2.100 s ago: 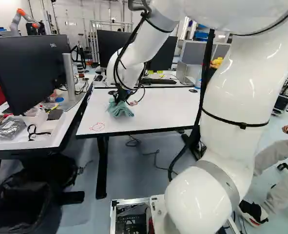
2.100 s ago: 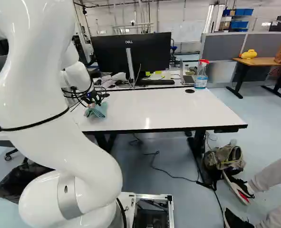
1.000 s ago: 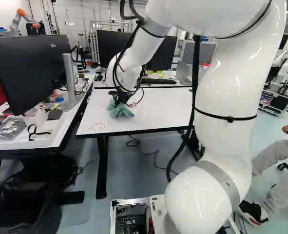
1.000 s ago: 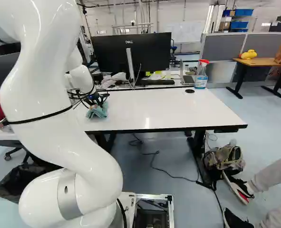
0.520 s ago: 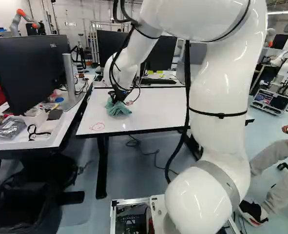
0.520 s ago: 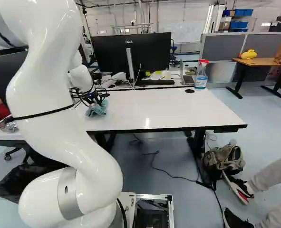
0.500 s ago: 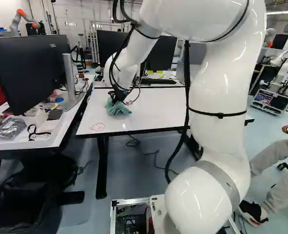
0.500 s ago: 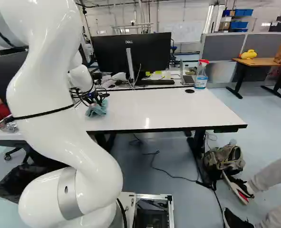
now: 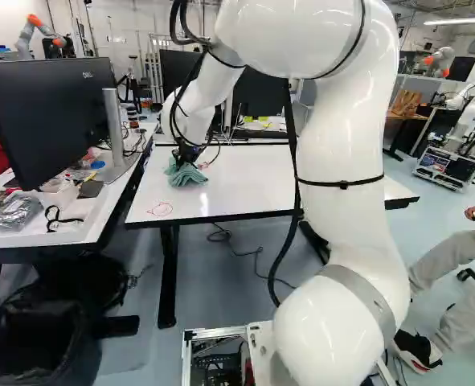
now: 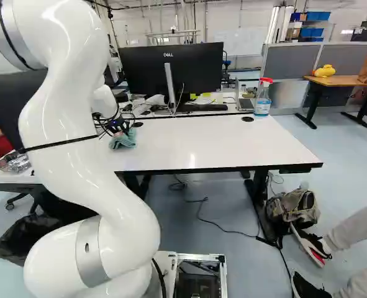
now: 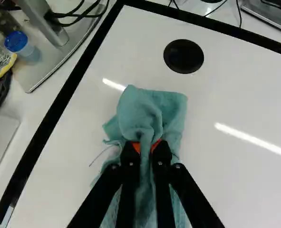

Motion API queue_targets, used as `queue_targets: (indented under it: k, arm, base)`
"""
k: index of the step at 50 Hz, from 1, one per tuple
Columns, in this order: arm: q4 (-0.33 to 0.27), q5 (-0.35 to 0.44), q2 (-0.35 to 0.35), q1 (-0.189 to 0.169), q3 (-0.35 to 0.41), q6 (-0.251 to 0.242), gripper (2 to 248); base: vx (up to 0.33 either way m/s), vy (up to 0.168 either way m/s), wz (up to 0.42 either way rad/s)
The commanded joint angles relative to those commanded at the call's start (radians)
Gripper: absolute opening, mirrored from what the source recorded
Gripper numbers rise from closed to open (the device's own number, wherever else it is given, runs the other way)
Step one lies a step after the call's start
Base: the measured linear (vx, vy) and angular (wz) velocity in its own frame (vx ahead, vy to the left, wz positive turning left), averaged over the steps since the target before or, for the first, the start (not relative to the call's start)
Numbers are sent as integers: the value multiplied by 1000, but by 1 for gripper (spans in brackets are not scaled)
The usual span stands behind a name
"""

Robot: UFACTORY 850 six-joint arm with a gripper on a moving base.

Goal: Clean the table with the green towel

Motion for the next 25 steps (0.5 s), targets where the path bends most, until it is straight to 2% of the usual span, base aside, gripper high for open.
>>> queue_targets:
  k: [25]
  arm:
    - [0, 0, 28, 72, 36, 0, 42]
  base:
    - [0, 0, 0]
